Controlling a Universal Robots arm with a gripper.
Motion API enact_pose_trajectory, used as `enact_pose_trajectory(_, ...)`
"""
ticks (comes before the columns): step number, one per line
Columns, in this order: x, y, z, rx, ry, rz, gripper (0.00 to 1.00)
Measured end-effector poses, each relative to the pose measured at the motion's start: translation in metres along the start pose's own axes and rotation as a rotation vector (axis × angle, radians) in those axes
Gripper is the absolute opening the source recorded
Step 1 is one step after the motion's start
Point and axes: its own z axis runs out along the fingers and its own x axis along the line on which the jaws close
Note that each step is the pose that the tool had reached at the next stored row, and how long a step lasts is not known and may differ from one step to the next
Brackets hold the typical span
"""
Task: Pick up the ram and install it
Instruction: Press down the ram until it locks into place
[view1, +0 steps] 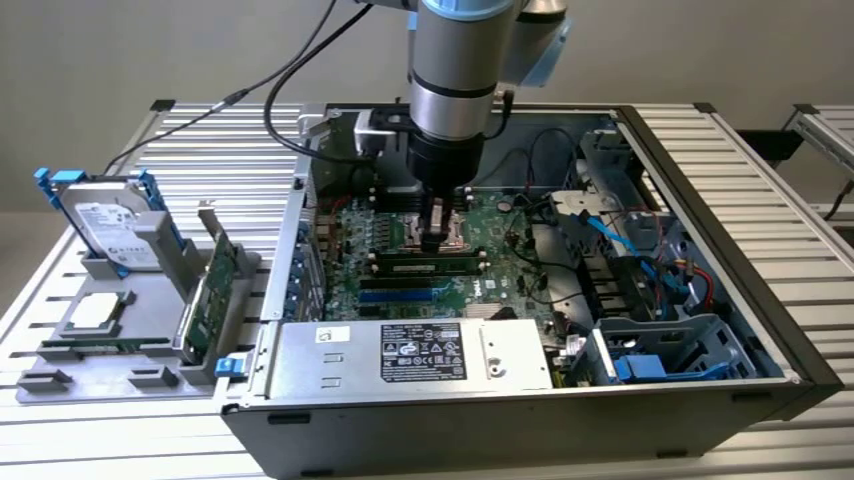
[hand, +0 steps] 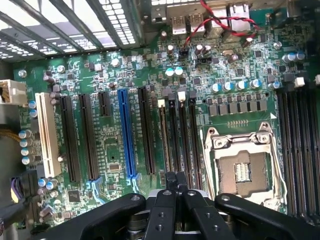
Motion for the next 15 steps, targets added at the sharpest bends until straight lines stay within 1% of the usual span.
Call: enact_pose_trajectory(15, 0.0000, 0.0000, 0.0000, -0.0028, -0.0113, 0.217, 0.11)
